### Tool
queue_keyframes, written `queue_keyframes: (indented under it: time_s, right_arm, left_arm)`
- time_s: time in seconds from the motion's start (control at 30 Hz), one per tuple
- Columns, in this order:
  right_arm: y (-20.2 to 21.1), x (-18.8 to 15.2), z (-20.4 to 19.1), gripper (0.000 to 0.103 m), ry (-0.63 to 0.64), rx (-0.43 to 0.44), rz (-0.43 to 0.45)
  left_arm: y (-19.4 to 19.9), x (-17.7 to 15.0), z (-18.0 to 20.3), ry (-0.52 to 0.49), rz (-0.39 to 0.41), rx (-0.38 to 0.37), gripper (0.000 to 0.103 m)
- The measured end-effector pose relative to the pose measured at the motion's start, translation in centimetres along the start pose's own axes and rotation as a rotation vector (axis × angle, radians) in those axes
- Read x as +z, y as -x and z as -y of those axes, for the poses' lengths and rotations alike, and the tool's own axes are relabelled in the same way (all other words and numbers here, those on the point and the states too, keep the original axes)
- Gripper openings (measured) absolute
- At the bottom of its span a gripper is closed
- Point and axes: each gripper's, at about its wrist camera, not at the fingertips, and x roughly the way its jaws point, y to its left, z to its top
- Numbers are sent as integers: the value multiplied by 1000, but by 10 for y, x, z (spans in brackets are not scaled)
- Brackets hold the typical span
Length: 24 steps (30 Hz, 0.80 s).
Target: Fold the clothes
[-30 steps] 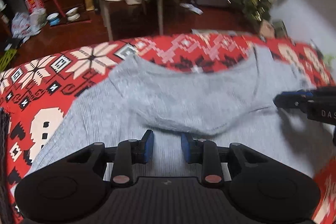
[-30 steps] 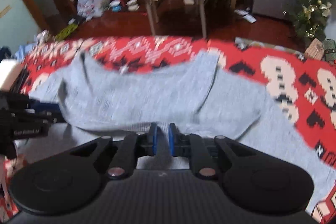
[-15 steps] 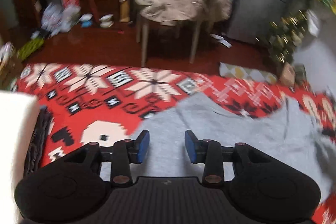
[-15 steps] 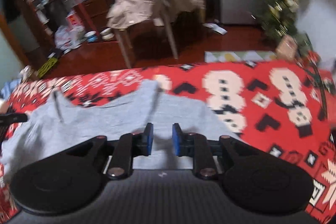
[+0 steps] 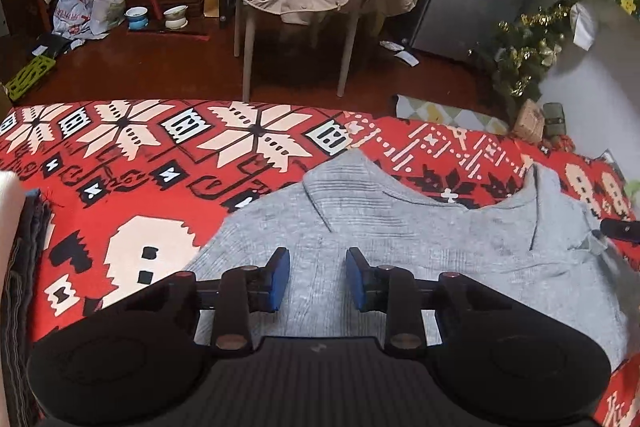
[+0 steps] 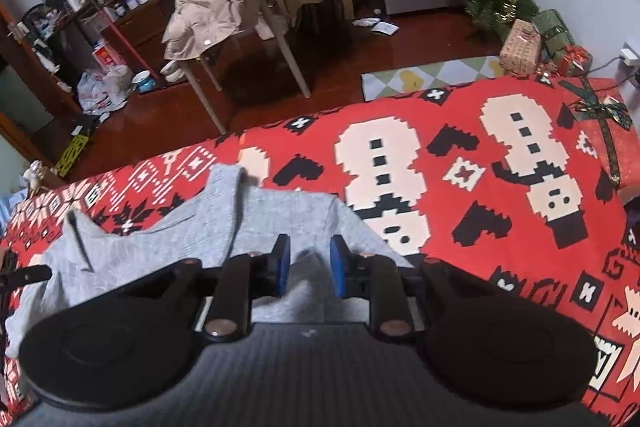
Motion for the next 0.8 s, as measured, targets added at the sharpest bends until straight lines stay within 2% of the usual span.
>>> queue_keyframes:
  time_s: [0.07, 0.23, 0.3, 0.37, 0.47, 0.6, 0.63, 0.67, 0.73, 0.77, 0.8]
  right_arm:
    - [-1, 0, 0, 24, -2, 4, -1]
    - [9, -5, 2, 24, -25, 54, 38]
    - [15, -9, 6, 24, -35, 75, 47]
    - [15, -14, 2, 24, 15, 50, 25]
    - [10, -21, -6, 24, 88, -2, -19]
    - [-5, -19, -20, 24, 126, -33, -27]
    - [-9, -18, -21, 24, 125, -38, -31]
    - [-13, -16, -22, 24, 116, -45, -43]
    - [-18, -16, -26, 18, 120, -67, -46]
    - [-18, -16, -28, 7, 129, -78, -42]
    - [-16, -17, -29, 3, 136, -81, -35]
  left_arm:
    - [-3, 2, -1, 4, -5, 6, 30]
    - [3, 5, -15, 95, 1, -50, 30]
    - [2, 5, -14, 81, -3, -37, 30]
    - [-3, 5, -13, 63, -11, -12, 29]
    - [-9, 4, -10, 57, -27, -15, 26]
    - [-16, 3, -1, 23, -48, 5, 26]
    - [-16, 3, 1, 14, -52, 12, 24]
    - [-16, 3, 3, 9, -56, 18, 9]
    - [-12, 1, 4, 13, -57, 25, 6]
    - [-7, -1, 4, 15, -41, 29, 6]
    - [1, -3, 6, 7, -16, 39, 6]
